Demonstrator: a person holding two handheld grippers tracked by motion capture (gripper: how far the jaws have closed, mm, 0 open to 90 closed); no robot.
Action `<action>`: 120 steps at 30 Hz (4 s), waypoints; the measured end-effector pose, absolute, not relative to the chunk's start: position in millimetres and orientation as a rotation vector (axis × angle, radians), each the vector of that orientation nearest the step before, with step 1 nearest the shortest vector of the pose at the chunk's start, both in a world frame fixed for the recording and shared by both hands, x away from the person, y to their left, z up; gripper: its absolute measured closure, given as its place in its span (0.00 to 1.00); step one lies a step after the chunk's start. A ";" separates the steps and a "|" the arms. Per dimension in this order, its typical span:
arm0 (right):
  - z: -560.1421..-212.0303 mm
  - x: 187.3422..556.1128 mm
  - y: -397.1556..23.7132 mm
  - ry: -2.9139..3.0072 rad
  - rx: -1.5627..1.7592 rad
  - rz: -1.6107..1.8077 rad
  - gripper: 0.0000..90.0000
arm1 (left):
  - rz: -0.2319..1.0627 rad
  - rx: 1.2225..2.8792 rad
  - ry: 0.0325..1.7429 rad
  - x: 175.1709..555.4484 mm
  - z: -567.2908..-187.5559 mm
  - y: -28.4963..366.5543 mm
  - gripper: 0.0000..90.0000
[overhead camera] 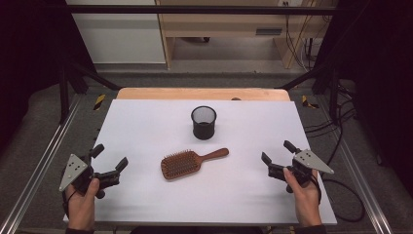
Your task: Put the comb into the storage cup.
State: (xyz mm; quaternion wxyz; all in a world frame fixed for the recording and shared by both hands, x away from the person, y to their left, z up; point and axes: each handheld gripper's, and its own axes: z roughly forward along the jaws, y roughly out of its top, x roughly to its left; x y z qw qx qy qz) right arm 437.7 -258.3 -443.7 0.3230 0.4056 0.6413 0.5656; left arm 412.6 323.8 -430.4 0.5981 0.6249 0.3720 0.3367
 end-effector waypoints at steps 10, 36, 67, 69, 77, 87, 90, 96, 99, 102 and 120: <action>-446.4 440.7 -245.8 1.766 1.108 1.442 0.04 | 0.778 1.459 0.869 411.7 -432.2 323.7 0.01; -365.1 494.3 -154.9 1.940 0.997 1.275 0.35 | 0.815 1.434 0.867 408.9 -428.8 324.9 0.02; -433.4 529.8 -87.3 2.394 1.002 0.943 1.00 | 0.809 1.430 0.902 411.9 -429.7 329.3 0.02; -438.4 534.0 -86.4 2.398 1.025 0.928 1.00 | 0.807 1.427 0.898 411.9 -429.6 329.1 0.02; -453.8 547.1 -82.0 2.414 1.047 0.876 1.00 | 0.801 1.441 0.886 412.4 -429.7 327.3 0.02; -462.4 551.9 -82.3 2.461 1.057 0.825 1.00 | 0.797 1.439 0.890 412.9 -430.1 327.9 0.02; -460.5 548.1 -82.0 2.490 1.042 0.821 1.00 | 0.797 1.439 0.890 412.8 -430.1 328.1 0.02; -455.9 538.1 -82.5 2.538 1.028 0.815 1.00 | 0.792 1.451 0.894 413.4 -430.7 328.0 0.02; -456.7 532.6 -83.2 2.560 1.020 0.805 1.00 | 0.790 1.450 0.896 413.6 -431.0 327.7 0.02; -457.6 526.5 -85.0 2.556 1.013 0.816 1.00 | 0.791 1.453 0.899 413.4 -431.1 327.9 0.02; -456.7 494.1 -89.9 2.624 1.038 0.863 1.00 | 0.781 1.464 0.901 414.0 -432.1 327.1 0.02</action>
